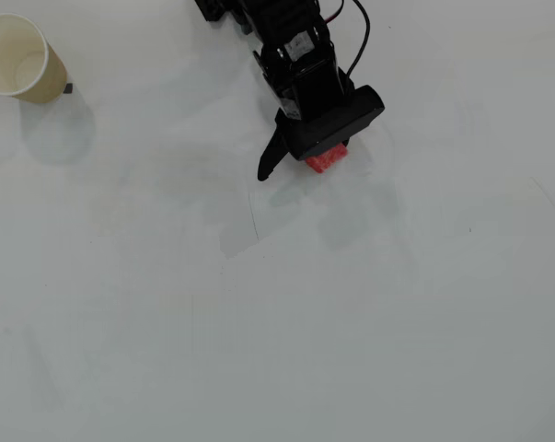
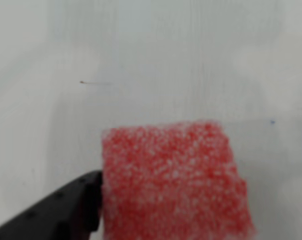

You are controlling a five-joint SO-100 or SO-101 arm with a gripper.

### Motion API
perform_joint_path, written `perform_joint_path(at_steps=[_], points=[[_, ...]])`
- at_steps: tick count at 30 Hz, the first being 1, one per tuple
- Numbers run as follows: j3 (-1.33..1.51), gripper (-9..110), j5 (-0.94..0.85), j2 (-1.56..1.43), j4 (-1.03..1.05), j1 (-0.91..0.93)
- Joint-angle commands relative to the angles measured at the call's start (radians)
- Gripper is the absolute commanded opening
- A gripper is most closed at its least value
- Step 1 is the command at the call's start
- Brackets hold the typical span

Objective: Pick up the cube and drop it in the cup.

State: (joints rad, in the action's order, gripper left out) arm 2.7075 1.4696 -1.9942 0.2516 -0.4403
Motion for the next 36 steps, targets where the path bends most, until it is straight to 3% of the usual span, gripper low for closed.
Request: perform_joint_path(at_steps=[1,15,36], points=[[-0.127,55,-0.020,-0.009,-0.029,0.003],[-0.114,55,-0.020,-0.018,-0.009,0.009],[-0.115,25,-0.020,-0.026,0.044,0.038]])
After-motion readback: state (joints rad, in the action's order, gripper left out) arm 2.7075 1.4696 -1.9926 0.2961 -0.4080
